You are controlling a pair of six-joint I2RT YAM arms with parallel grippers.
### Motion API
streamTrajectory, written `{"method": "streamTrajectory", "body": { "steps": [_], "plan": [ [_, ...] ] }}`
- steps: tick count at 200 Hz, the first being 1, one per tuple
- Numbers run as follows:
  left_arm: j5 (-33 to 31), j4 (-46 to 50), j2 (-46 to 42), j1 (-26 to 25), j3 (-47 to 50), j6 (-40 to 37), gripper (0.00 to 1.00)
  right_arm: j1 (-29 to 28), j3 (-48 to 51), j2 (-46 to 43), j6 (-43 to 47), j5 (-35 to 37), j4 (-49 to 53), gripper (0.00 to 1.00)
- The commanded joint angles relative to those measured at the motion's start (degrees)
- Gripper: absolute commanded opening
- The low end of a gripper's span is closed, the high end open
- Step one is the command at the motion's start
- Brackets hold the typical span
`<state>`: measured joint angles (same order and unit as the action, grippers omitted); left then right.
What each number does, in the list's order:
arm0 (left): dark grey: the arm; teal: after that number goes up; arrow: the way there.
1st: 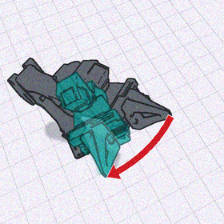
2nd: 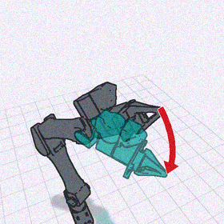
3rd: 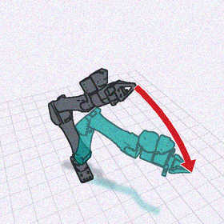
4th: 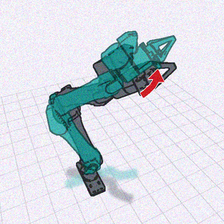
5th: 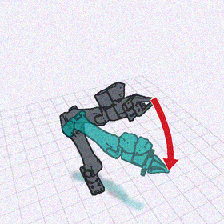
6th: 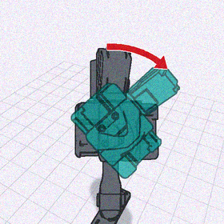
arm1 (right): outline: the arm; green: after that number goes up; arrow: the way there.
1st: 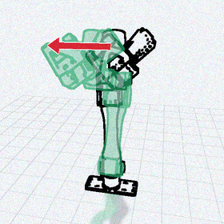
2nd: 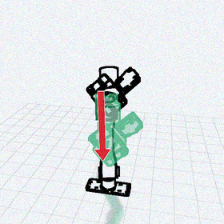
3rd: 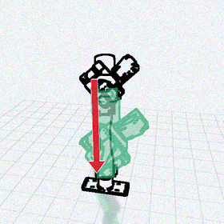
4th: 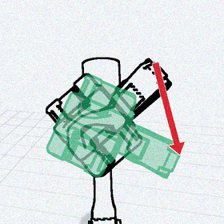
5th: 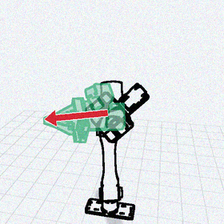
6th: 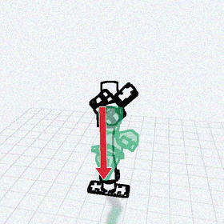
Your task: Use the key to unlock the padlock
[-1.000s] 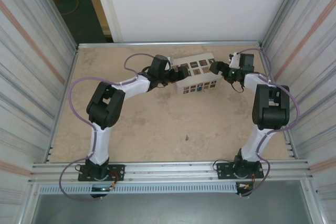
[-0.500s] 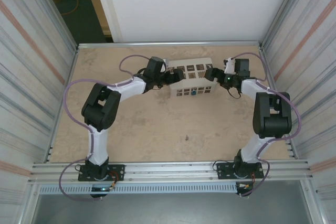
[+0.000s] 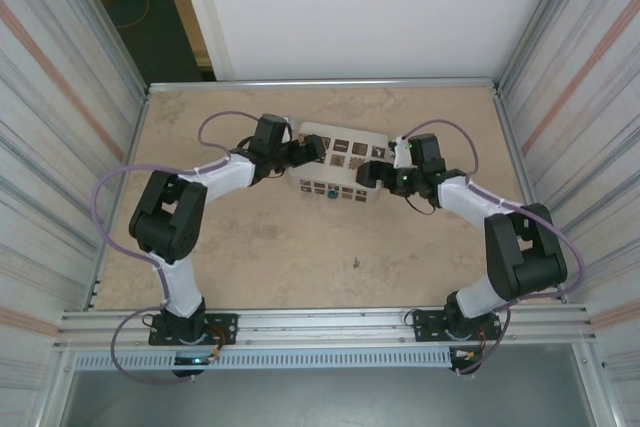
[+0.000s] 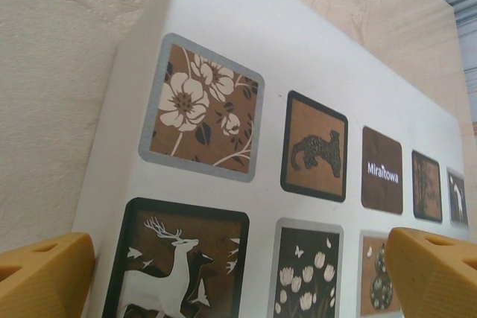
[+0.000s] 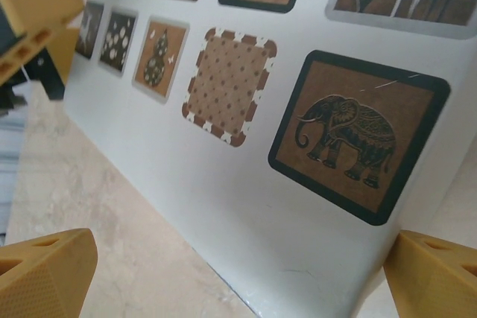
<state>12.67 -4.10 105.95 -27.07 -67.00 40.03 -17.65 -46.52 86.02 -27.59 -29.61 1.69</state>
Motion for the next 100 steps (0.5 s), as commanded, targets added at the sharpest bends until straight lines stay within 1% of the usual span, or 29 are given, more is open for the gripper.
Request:
{"method": "streamTrajectory", "body": {
  "steps": [1, 27, 50, 57, 100],
  "plan": [
    [7.29, -2.71, -3.64, -2.56, 1.17, 0.12, 0.99, -5.01, 1.63, -2.44, -3.2, -1.9, -0.74, 0.97],
    [6.54, -2.49, -4.08, -1.9, 2.54, 0.62, 0.99, -6.91, 3.22, -4.1, -4.37, 2.35, 0.9, 0.98],
    [5.85, -2.28, -4.98, -0.29, 4.0, 1.53, 0.99, -6.72, 3.39, -5.39, -4.32, 8.21, 4.86, 1.0],
    [5.83, -1.99, -5.44, 0.3, 4.32, 1.54, 0.99, -6.7, 3.2, -5.8, -4.15, 9.95, 6.42, 0.99],
    [6.91, 0.15, -9.67, 3.45, 5.6, 0.06, 0.99, -5.82, 3.07, -9.12, -3.52, 16.29, 12.49, 0.99]
  ]
}}
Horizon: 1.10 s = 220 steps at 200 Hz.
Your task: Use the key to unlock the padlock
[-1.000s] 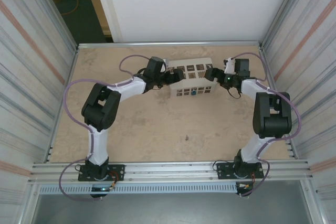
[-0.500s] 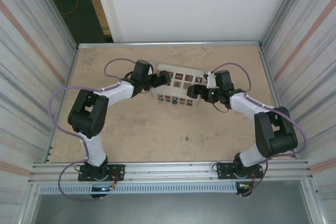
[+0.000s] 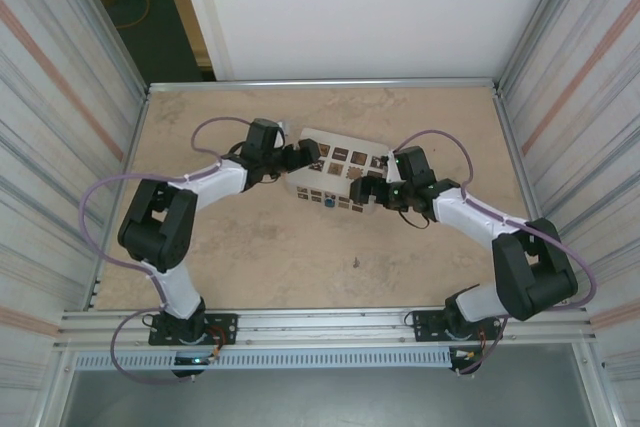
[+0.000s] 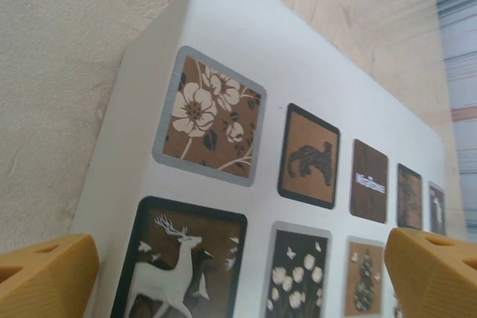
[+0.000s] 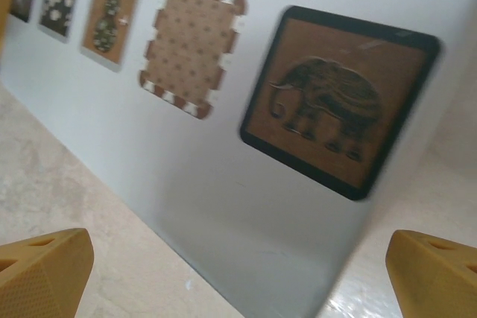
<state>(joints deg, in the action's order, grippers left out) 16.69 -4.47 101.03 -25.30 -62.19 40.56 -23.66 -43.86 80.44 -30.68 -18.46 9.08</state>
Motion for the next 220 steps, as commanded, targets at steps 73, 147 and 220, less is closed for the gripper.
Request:
{"method": "streamTrajectory", "body": {
  "steps": [73, 147, 220],
  "plan": [
    [-0.71, 3.58, -20.75, 2.74, 11.35, -3.23, 0.99, 0.12, 0.59, -12.88, 1.29, 7.16, 16.78, 0.99],
    [-4.54, 6.39, -40.8, -3.48, 28.48, 0.95, 0.99, -5.77, -2.35, -18.61, -2.71, 7.12, 35.68, 0.95],
    [-7.12, 2.41, -46.27, -8.48, 39.08, 6.97, 0.99, -20.25, -1.08, -13.16, -11.07, 9.82, 35.98, 0.82]
  ]
}}
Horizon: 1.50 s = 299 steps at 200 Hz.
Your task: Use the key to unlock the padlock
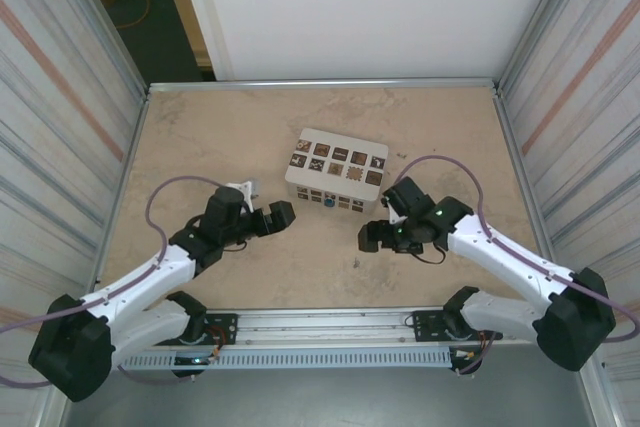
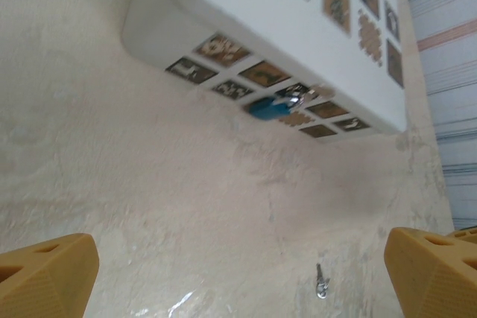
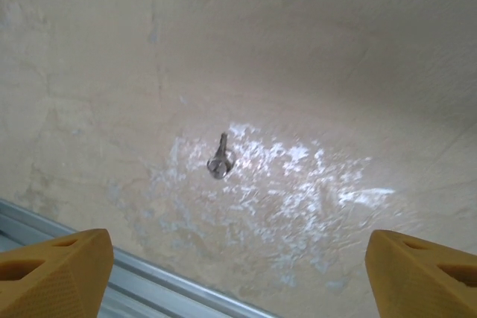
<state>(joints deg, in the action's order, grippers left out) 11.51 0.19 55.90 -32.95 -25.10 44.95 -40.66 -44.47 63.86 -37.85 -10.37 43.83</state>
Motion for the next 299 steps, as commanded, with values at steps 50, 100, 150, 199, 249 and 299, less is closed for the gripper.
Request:
{"method": "streamTrajectory", "body": {
  "steps": [50, 100, 150, 199, 249, 299],
  "plan": [
    [-2.11, -2.85, -1.58, -1.24, 3.65, 3.26, 0.99, -6.7, -4.48, 15.54, 0.62, -0.18, -1.0, 0.64],
    [-3.07, -1.99, -2.75, -1.33, 4.79, 3.82, 0.99, -8.34, -8.28, 24.0, 1.94, 1.0, -1.5, 0.6],
    [-3.27, -1.45, -2.8, -1.33, 4.73, 3.66, 0.99, -9.86, -10.5, 29.94, 1.55, 3.65, -0.86, 0.51],
    [-3.17, -1.64, -2.01, -1.32, 4.52, 3.65, 0.99, -10.14, -9.83, 31.12, 1.19, 5.78, -0.15, 0.43],
    [-3.1, -1.55, -1.25, -1.29, 4.26, 3.66, 0.99, -10.14, -8.98, 30.36, 0.89, 6.1, 0.32, 0.38],
    [-3.0, -1.59, -0.88, -1.33, 4.0, 3.65, 0.99, -10.14, -8.2, 29.15, 0.58, 6.68, 0.97, 0.33]
  ]
}}
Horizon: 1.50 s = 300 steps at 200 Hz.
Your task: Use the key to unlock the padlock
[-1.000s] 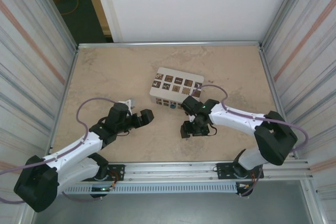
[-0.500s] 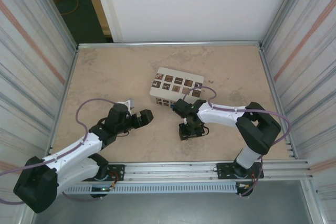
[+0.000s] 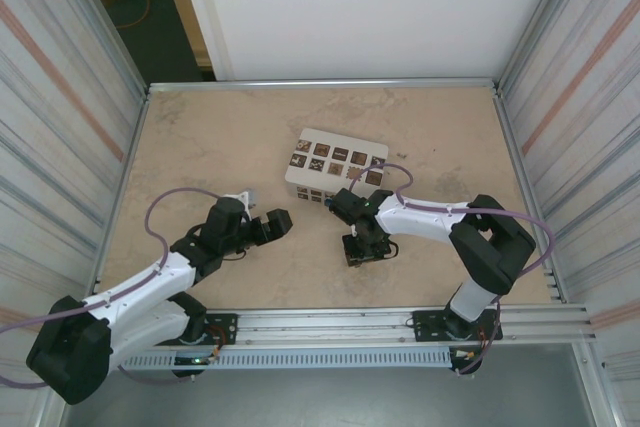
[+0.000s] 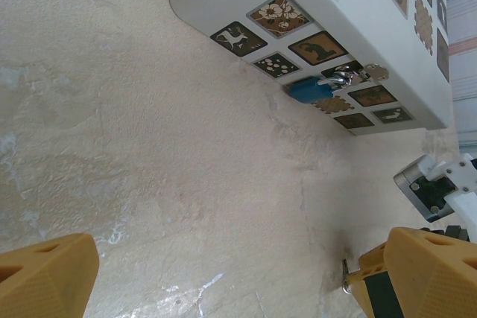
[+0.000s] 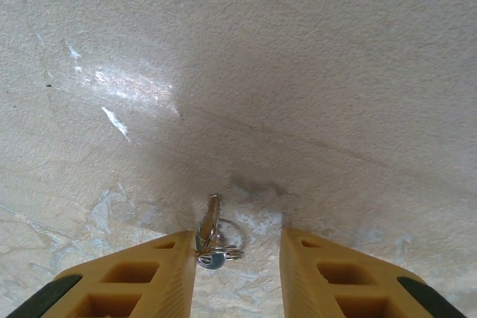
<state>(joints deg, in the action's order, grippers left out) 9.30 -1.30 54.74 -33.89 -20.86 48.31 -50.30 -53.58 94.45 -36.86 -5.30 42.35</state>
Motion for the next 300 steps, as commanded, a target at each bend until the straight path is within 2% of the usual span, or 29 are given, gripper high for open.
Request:
{"method": "streamTrajectory", "body": {
  "steps": [1, 119, 247, 289, 300],
  "plan": [
    [-0.78, -0.1, 0.28, -0.39, -0.23, 0.29, 0.99, -0.5, 0.93, -1.46, -0.4, 1.65, 2.47, 0.33],
    [-0.76, -0.46, 1.21, -0.37, -0.23, 0.51, 0.99, -0.48, 2.31, -1.74, -0.67, -0.33, 2.3, 0.16],
    [-1.67, 2.39, -0.98, -0.3, -1.29, 0.05, 0.99, -0.15, 4.32, 1.56, -0.14, -0.61, 2.15, 0.15],
    [-2.14, 3.48, -2.37, -0.37, -1.98, 0.02, 0.99, 0.28, 4.62, -1.47, 0.12, -0.76, 0.63, 0.0],
    [-2.0, 3.53, -3.02, -0.39, -2.24, 0.18, 0.99, 0.86, 4.95, -3.51, 0.36, -1.0, -0.72, 0.0]
  ]
}}
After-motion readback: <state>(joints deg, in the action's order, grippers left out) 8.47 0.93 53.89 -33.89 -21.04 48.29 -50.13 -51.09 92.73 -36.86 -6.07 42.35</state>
